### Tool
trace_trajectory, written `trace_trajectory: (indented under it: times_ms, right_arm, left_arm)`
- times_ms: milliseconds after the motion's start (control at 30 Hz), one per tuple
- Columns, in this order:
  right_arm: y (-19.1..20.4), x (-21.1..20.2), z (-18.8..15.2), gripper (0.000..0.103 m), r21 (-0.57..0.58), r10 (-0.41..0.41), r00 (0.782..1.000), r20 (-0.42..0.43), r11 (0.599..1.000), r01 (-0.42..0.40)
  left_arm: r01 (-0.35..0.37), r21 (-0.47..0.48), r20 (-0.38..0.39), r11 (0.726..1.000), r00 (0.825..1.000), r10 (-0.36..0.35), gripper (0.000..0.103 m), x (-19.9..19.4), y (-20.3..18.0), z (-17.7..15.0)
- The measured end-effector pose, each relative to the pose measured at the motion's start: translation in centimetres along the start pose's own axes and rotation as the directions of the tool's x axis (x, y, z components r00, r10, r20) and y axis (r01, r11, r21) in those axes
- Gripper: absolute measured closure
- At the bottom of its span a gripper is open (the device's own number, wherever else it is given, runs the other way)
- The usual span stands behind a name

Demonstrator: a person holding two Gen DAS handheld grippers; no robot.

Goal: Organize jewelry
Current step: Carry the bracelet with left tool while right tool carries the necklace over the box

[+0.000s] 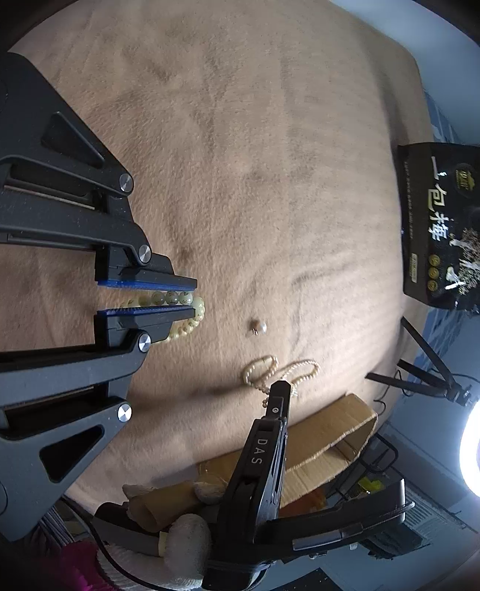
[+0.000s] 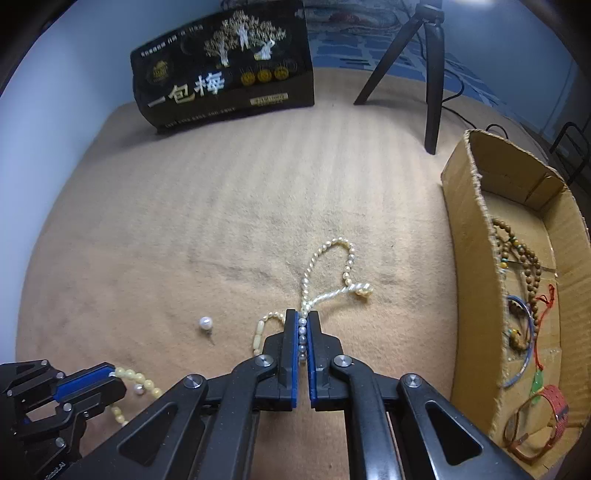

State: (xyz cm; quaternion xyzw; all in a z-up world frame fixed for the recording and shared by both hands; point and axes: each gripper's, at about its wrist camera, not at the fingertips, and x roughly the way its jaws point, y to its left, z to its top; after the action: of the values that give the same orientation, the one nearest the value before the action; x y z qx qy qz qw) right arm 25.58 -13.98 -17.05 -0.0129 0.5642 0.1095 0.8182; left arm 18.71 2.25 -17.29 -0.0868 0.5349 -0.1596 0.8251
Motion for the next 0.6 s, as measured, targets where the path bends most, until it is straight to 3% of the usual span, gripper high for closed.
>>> trace_trajectory:
  times_ms: [600]
  right_arm:
    - [-1.8, -8.6, 0.1, 0.102, 0.035, 0.088, 0.984, 0.155, 0.995, -0.095]
  left_arm:
    - [0.079, 0.014, 0.088, 0.997, 0.993, -0.08, 0.098, -3.7, -3.7, 1.7]
